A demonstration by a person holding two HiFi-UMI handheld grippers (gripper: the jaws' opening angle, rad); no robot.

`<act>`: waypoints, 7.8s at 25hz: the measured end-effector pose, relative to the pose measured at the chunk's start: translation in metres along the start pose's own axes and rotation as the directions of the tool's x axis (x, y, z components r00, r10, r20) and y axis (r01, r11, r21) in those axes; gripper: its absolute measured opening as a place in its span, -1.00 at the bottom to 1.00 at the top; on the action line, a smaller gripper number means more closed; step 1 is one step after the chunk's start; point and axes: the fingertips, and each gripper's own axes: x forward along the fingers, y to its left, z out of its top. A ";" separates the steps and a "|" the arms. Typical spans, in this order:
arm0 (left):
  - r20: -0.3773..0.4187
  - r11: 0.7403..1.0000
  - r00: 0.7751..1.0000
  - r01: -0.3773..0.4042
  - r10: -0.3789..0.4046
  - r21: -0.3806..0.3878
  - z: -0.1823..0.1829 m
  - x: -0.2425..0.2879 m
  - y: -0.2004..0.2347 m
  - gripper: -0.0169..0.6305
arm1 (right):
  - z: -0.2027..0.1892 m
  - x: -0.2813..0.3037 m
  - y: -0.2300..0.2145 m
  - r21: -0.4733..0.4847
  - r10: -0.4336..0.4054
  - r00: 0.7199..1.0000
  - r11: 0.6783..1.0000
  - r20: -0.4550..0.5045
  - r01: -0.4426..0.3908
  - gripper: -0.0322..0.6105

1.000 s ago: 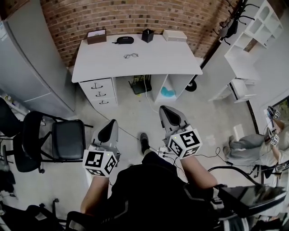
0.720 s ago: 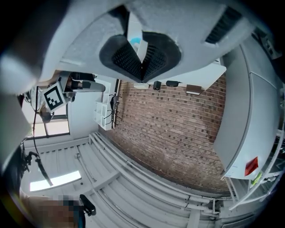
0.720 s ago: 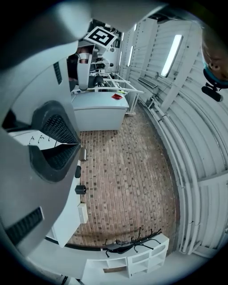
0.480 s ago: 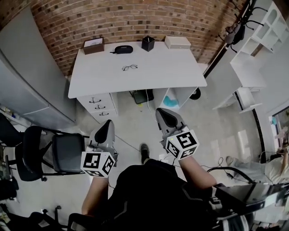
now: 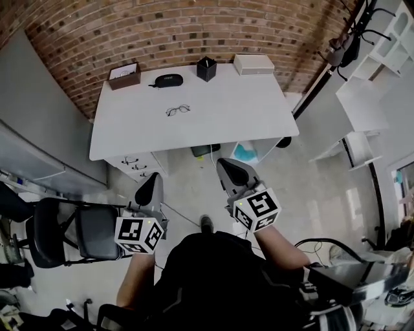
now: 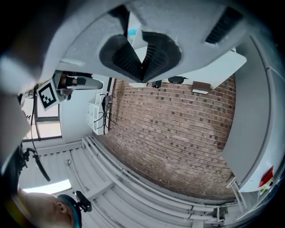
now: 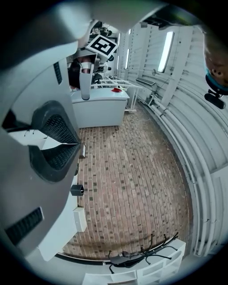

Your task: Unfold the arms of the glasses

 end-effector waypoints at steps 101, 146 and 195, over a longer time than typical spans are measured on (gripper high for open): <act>-0.468 0.987 0.881 -0.126 0.066 -0.100 -0.168 0.393 0.253 -0.92 | -0.278 0.425 -0.208 -0.102 0.069 0.701 0.975 -0.710 -0.199 -0.61; -0.473 0.991 0.880 -0.094 0.038 -0.096 -0.174 0.373 0.254 -0.92 | -0.259 0.419 -0.197 -0.233 0.035 0.664 0.921 -0.747 -0.312 -0.84; -0.477 0.984 0.875 -0.150 0.084 -0.101 -0.174 0.339 0.272 -0.92 | -0.271 0.455 -0.109 -0.359 0.122 0.634 0.736 -0.763 -0.574 -0.59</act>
